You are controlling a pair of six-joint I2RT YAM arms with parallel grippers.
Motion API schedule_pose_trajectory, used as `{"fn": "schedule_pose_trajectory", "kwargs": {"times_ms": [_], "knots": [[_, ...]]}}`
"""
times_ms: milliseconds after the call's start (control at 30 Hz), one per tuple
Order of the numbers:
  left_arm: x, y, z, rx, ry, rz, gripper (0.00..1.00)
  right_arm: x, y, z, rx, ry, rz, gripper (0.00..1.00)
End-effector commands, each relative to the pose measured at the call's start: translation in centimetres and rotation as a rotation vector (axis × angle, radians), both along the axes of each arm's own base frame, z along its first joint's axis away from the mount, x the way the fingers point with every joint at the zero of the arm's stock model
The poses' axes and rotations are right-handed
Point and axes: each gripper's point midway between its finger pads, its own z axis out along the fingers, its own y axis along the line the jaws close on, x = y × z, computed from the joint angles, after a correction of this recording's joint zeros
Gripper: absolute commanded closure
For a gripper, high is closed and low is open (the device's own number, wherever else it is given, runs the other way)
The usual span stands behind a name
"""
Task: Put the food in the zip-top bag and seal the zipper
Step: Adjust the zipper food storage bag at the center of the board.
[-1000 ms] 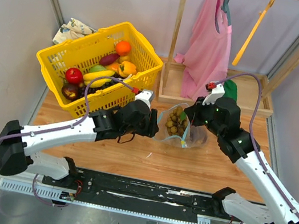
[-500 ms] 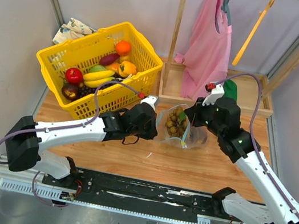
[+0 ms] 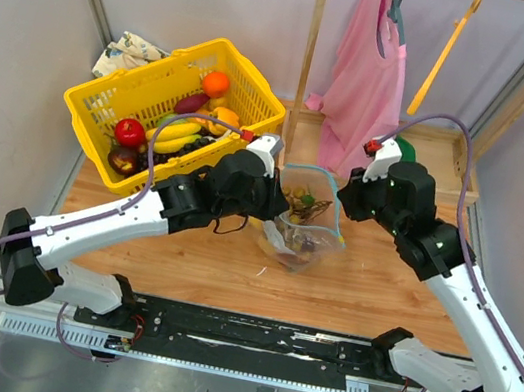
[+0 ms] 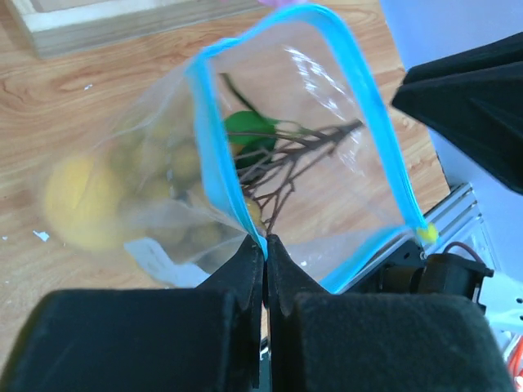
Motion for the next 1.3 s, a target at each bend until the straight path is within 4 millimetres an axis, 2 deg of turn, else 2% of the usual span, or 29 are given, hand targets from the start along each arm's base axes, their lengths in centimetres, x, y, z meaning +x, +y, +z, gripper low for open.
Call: {"fn": "schedule_pose_trajectory", "kwargs": {"times_ms": [0,100,200,467,600,833,1000,1267], "knots": [[-0.1,-0.2,-0.7,0.035,0.008,-0.034,1.00,-0.6,-1.7,1.0,-0.105,0.008,0.017,0.76],[-0.2,-0.4,-0.9,0.038,0.011,-0.047,1.00,-1.4,-1.5,2.0,-0.133,0.022,0.080,0.64],[-0.1,-0.2,-0.8,0.045,0.001,-0.048,1.00,-2.1,-0.2,2.6,-0.137,0.040,0.184,0.56],[-0.4,0.7,-0.1,0.039,-0.024,-0.045,1.00,-3.0,5.1,1.7,-0.122,0.124,0.456,0.53],[-0.6,0.8,0.1,0.029,-0.033,-0.054,1.00,-2.6,6.8,0.2,-0.179,0.154,0.507,0.49],[-1.0,0.8,-0.2,0.026,-0.035,-0.072,1.00,-0.9,6.4,-3.0,-0.272,0.215,0.463,0.43],[-1.0,1.1,0.0,0.022,-0.044,-0.063,1.00,-1.5,5.9,-4.1,-0.291,0.259,0.459,0.39],[-0.9,1.1,0.0,0.023,-0.044,-0.060,1.00,-3.8,5.6,-6.2,-0.342,0.365,0.506,0.40]]}}
